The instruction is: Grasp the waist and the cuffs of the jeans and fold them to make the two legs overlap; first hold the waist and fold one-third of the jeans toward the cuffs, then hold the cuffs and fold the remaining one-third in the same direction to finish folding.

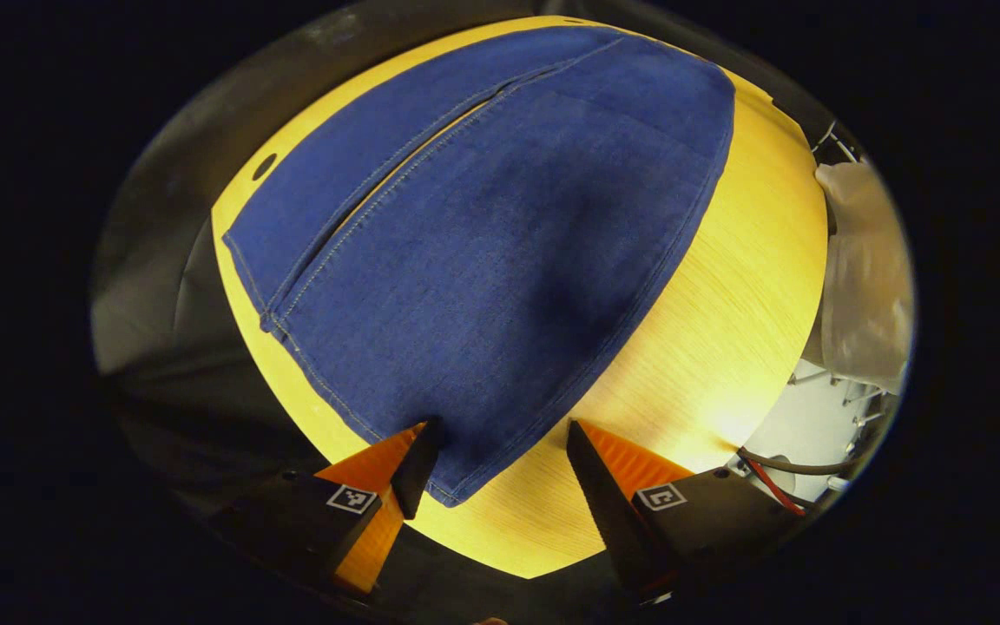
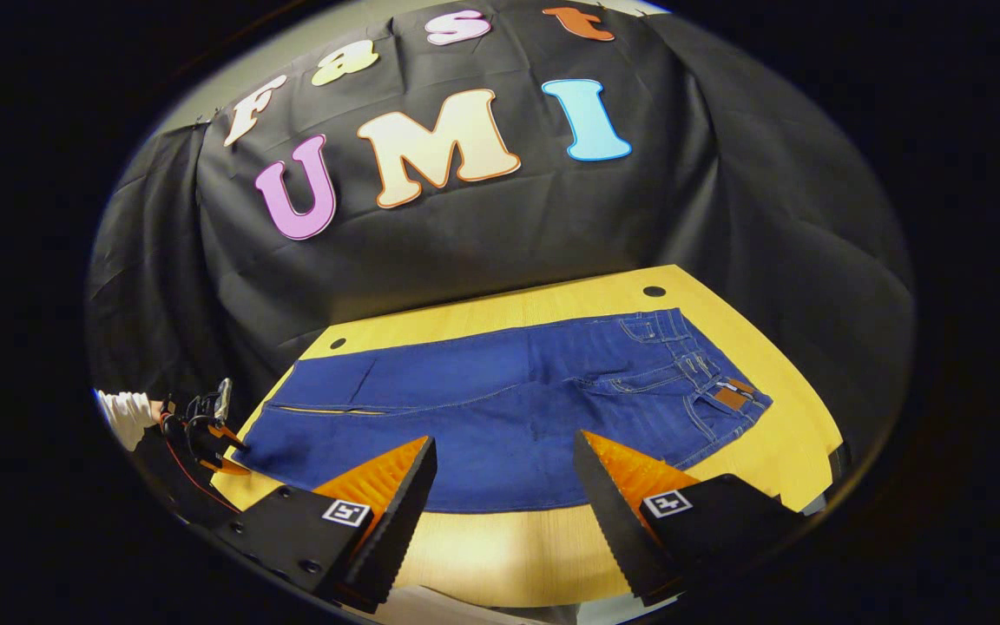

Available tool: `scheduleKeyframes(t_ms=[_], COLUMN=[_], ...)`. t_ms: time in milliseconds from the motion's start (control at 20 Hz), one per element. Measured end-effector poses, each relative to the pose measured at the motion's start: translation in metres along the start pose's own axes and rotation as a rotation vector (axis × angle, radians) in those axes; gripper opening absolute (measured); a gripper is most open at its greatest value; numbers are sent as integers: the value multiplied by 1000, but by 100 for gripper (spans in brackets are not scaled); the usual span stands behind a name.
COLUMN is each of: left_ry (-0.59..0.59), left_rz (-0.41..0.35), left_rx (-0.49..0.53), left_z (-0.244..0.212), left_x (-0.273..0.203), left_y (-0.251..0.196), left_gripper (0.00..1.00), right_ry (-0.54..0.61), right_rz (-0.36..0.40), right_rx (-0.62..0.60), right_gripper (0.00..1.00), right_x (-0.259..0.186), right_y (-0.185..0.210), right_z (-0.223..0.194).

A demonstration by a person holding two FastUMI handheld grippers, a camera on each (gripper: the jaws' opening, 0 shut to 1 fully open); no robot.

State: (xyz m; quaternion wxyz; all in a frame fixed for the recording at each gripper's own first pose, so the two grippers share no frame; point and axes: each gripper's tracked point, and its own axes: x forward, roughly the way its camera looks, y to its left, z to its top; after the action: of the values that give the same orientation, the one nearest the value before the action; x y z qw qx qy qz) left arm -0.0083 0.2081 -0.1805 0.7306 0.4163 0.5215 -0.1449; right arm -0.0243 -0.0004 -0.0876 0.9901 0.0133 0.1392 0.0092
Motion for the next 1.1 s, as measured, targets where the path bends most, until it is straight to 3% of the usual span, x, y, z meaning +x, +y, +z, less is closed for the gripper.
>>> scheduleKeyframes(t_ms=[250, 400, 600, 800, 850, 900, 950, 1050, 1100], left_ry=[47, 68, 96, 100, 90, 77, 67, 48, 44], left_rz=[-92, -99, -91, -69, -56, -33, -17, 1, 6], left_rx=[18, 55, 45, 47, 62, 70, 65, 51, 45], left_z=[2, 3, 4, 10, 12, 15, 15, 15, 17], left_x=[6, 6, 7, 4, 3, 6, 6, 6, 6], left_y=[-3, -4, -4, -3, -1, 2, 2, 0, 0], left_gripper=[89, 90, 83, 52, 38, 31, 11, 0, 0], right_ry=[15, 32, 47, 55, 64, 75, 91, 136, 161], right_rz=[10, 16, 42, 67, 77, 87, 97, 119, 124], right_rx=[-21, -37, -32, -36, -44, -61, -89, -190, -261], right_gripper=[98, 98, 98, 98, 98, 98, 98, 98, 98], right_x=[3, 6, 10, 12, 13, 14, 14, 15, 17], right_y=[6, 8, 16, 20, 19, 18, 15, 4, -6], right_z=[-3, -8, -10, -8, -8, -8, -11, -14, -14])
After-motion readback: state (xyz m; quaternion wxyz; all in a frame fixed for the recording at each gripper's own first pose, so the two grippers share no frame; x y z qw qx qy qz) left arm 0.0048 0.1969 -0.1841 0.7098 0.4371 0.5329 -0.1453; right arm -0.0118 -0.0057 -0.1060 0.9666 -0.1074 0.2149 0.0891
